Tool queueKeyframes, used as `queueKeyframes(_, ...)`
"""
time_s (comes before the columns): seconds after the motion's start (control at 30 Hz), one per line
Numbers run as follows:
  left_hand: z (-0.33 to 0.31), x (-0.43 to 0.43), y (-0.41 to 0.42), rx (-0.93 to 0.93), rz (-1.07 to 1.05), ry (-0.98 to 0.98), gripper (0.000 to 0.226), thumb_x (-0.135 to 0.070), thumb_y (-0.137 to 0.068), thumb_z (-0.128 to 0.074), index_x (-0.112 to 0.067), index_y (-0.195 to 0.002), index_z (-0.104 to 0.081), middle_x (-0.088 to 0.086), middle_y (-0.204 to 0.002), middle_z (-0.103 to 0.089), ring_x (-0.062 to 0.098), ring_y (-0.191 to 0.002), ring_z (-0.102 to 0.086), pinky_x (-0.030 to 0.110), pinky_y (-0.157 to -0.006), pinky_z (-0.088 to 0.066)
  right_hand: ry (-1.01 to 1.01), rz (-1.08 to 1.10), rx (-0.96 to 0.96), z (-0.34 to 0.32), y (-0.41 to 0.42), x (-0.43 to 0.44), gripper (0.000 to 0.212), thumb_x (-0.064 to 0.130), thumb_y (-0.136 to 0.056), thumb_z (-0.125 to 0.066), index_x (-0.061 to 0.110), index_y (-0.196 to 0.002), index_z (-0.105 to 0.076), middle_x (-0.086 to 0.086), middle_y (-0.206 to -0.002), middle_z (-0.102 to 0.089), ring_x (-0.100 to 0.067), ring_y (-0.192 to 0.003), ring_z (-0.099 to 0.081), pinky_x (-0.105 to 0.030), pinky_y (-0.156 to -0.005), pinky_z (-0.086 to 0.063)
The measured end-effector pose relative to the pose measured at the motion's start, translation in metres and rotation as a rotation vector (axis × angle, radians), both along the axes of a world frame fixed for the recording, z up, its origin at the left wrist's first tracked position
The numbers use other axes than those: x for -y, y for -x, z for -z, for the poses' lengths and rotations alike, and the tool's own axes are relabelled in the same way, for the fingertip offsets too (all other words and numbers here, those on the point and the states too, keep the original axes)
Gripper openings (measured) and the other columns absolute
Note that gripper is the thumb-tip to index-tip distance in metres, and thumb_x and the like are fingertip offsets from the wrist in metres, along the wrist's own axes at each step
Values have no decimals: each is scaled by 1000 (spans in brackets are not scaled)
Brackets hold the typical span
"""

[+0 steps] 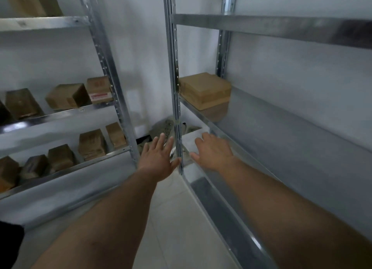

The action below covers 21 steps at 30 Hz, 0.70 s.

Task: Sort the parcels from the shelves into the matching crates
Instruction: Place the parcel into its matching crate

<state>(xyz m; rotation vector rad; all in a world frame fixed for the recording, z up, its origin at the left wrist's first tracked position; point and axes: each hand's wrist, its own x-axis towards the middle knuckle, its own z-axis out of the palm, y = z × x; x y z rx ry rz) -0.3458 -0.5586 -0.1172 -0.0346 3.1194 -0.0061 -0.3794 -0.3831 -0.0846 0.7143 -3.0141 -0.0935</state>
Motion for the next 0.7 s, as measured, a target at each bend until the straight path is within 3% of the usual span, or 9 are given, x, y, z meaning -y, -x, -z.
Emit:
queueKeyframes(0.23, -1, 58, 97, 50, 99, -36, 75, -62, -95, -24, -27, -151, 12, 6, -160, 13, 24, -148, 5, 44, -120, -4, 0, 149, 13, -1, 65, 43, 49, 50, -96, -41, 11, -125, -49, -14, -126, -48, -28, -116, -49, -39, -91, -44)
queueKeyframes(0.5, 18, 67, 168, 155, 197, -150, 74, -58, -96, -31, -24, -153, 2, 7, -161, 2, 26, -147, -9, 41, -116, -17, -56, 257, 52, 11, 124, 50, 48, 50, -98, -38, 13, -126, -48, -11, -128, -49, -26, -115, -50, -38, -89, -44)
queueKeyframes(0.7, 3, 67, 244, 128, 246, -108, 73, -58, -96, -31, -22, -153, -4, 6, -161, -6, 29, -145, -17, 42, -115, -25, 5, 322, 28, 1, 184, 47, 50, 47, -99, -36, 11, -132, -45, -12, -129, -49, -26, -118, -47, -36, -89, -43)
